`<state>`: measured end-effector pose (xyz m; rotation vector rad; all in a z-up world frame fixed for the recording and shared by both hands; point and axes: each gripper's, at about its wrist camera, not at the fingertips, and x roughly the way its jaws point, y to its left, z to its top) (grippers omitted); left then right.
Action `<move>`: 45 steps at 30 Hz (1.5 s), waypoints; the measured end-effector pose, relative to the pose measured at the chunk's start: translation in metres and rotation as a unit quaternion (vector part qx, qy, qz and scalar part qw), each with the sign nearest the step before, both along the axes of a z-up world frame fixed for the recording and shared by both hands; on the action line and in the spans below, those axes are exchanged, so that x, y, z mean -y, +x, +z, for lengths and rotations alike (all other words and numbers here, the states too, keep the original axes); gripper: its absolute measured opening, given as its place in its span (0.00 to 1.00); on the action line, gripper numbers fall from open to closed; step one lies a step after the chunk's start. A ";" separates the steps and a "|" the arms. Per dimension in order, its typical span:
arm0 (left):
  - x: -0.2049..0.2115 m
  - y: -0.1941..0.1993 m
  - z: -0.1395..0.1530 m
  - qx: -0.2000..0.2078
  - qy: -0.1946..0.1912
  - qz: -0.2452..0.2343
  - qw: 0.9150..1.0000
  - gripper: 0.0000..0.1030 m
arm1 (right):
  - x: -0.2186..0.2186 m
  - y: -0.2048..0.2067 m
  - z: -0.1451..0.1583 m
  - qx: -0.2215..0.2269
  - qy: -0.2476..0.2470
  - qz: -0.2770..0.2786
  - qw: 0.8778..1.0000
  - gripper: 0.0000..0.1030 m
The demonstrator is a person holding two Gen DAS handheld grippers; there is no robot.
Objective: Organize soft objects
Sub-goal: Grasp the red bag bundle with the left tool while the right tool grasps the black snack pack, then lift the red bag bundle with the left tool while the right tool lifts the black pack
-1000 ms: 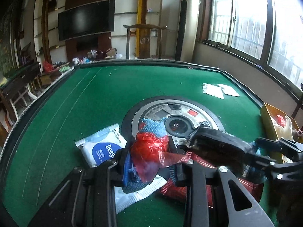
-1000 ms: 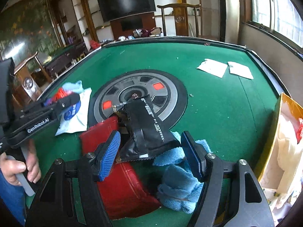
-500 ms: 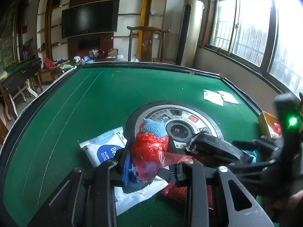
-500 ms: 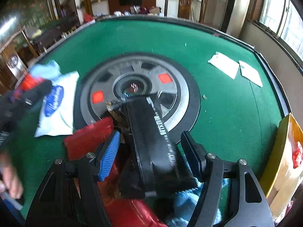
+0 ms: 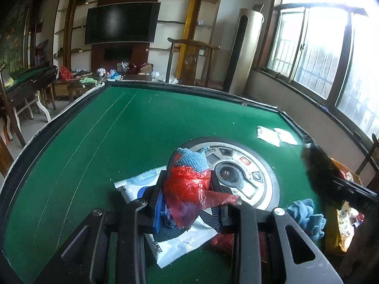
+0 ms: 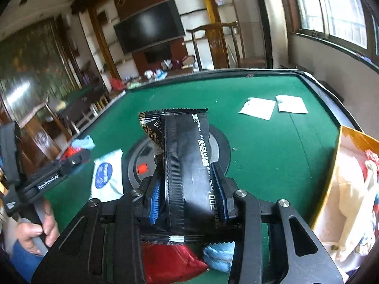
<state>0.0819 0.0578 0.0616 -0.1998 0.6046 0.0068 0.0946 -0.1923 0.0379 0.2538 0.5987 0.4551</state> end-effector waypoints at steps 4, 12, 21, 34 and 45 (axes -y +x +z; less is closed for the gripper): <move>-0.002 -0.002 0.005 0.010 0.001 0.005 1.000 0.31 | 0.011 -0.008 -0.005 0.005 0.010 -0.012 1.000 0.36; 0.007 0.002 -0.002 -0.003 -0.010 -0.007 1.000 0.31 | 0.013 -0.008 -0.002 0.011 0.021 -0.012 1.000 0.36; 0.046 -0.011 -0.007 -0.001 0.038 -0.051 0.998 0.31 | 0.001 -0.005 -0.011 0.002 0.009 0.003 1.000 0.36; 0.068 -0.019 -0.009 0.008 0.108 -0.054 0.993 0.31 | -0.021 -0.005 -0.016 0.004 -0.014 0.031 0.999 0.36; 0.084 -0.024 -0.007 0.026 0.159 -0.046 0.986 0.32 | -0.029 -0.005 -0.018 0.009 -0.026 0.040 0.999 0.36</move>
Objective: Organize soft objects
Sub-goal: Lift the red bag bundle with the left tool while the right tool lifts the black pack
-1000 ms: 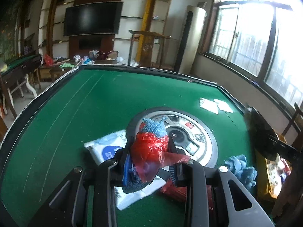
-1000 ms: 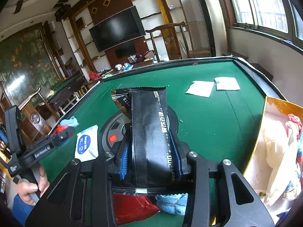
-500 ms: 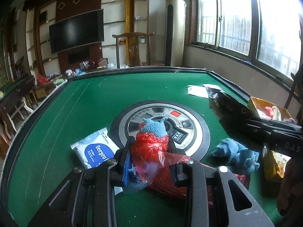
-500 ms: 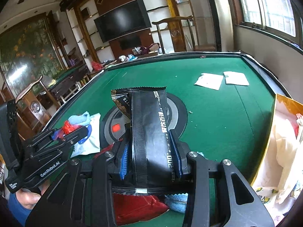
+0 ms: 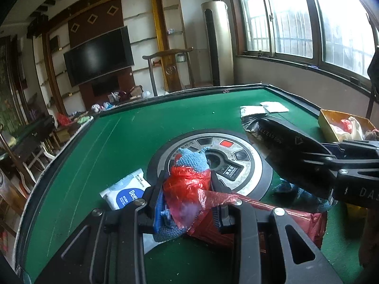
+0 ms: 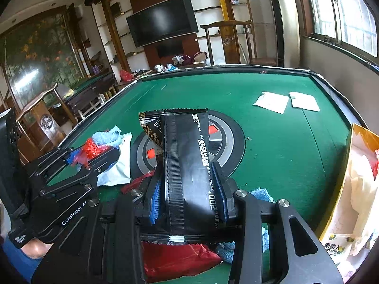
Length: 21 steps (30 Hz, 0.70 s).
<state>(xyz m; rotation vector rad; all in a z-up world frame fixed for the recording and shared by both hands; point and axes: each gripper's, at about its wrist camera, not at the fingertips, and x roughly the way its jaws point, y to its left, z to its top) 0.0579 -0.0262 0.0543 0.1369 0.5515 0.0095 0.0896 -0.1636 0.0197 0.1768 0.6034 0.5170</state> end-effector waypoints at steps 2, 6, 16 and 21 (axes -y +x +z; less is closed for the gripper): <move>0.002 -0.001 0.000 0.004 0.009 0.000 1.000 0.32 | 0.000 0.000 0.000 0.000 0.000 0.000 1.000 0.36; 0.004 -0.003 0.000 0.009 0.019 0.000 1.000 0.32 | 0.000 0.000 -0.001 0.000 -0.001 0.001 1.000 0.36; 0.005 -0.003 -0.001 0.011 0.025 0.001 1.000 0.32 | -0.001 -0.001 0.000 0.000 -0.001 0.000 1.000 0.36; 0.005 -0.003 -0.001 0.011 0.026 0.001 1.000 0.32 | -0.001 -0.001 0.000 0.000 -0.002 0.000 1.000 0.36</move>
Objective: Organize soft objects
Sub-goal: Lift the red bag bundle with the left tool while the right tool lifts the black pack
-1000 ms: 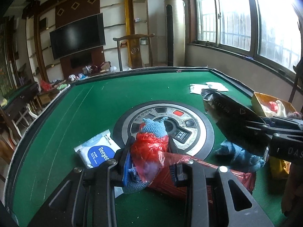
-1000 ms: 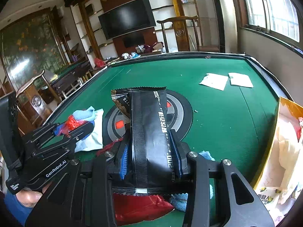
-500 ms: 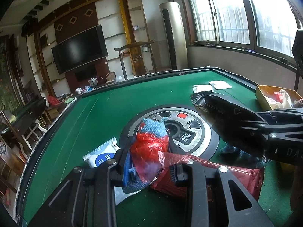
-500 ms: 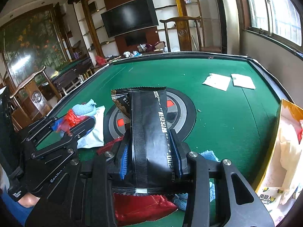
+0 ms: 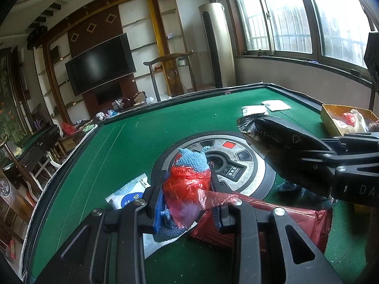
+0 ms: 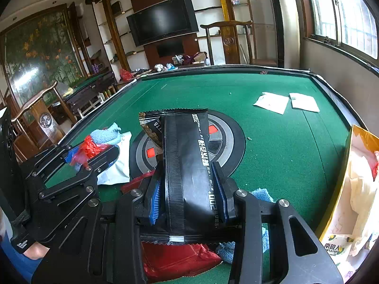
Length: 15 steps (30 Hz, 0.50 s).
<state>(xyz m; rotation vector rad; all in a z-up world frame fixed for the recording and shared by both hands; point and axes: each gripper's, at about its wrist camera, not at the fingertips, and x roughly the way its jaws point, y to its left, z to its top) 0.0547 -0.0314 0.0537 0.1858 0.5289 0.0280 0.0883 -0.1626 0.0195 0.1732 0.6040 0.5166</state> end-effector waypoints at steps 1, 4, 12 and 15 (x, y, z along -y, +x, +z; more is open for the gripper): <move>0.000 0.000 0.000 -0.001 0.000 0.000 1.000 0.32 | 0.000 0.000 0.000 0.000 0.000 0.000 1.000 0.36; 0.000 0.000 0.000 -0.001 0.000 0.000 1.000 0.32 | 0.000 0.000 0.000 0.000 0.000 0.000 1.000 0.36; 0.001 0.000 0.000 0.000 0.001 0.000 1.000 0.32 | 0.000 0.000 0.000 0.001 0.000 0.000 1.000 0.36; -0.001 0.000 0.001 -0.002 -0.012 -0.006 1.000 0.32 | 0.000 0.000 0.000 0.001 0.000 -0.002 1.000 0.36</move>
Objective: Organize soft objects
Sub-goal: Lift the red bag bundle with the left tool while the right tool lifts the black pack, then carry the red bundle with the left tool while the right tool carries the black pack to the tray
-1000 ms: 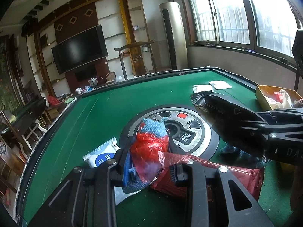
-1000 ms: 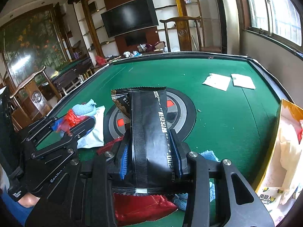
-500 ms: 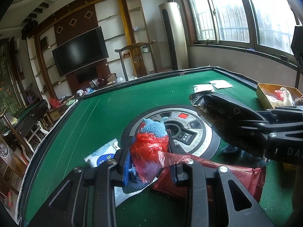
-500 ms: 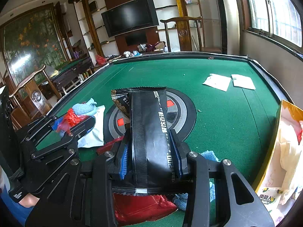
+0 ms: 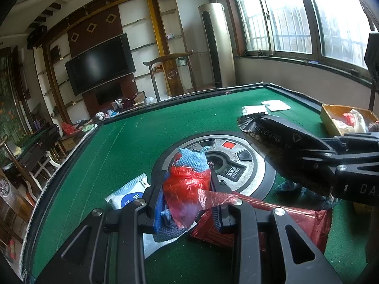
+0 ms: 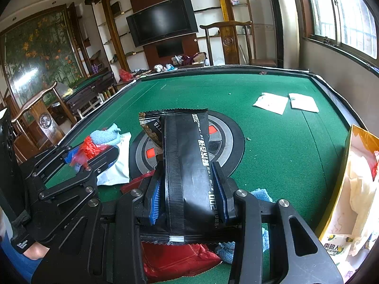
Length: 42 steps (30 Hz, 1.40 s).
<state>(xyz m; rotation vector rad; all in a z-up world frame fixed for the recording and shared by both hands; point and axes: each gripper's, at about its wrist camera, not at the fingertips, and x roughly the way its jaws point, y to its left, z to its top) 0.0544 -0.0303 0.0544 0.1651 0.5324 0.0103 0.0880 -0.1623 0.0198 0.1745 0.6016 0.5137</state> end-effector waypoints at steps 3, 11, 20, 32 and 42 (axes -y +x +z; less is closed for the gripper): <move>-0.007 0.000 0.002 -0.007 -0.033 -0.011 0.999 0.32 | 0.003 0.002 0.000 0.001 0.001 -0.007 1.000 0.36; -0.008 0.001 0.005 -0.013 -0.076 -0.035 0.996 0.32 | 0.037 0.008 0.010 0.003 0.017 -0.065 0.998 0.36; 0.048 -0.007 0.014 -0.025 -0.080 -0.094 0.992 0.32 | 0.131 0.005 0.027 0.004 0.024 -0.230 0.973 0.36; 0.183 -0.009 0.022 -0.094 -0.132 -0.236 0.958 0.32 | 0.275 -0.005 0.013 -0.072 0.028 -0.425 0.902 0.36; 0.253 -0.020 -0.008 -0.155 -0.116 -0.298 0.935 0.32 | 0.315 -0.005 -0.014 -0.137 0.052 -0.428 0.892 0.36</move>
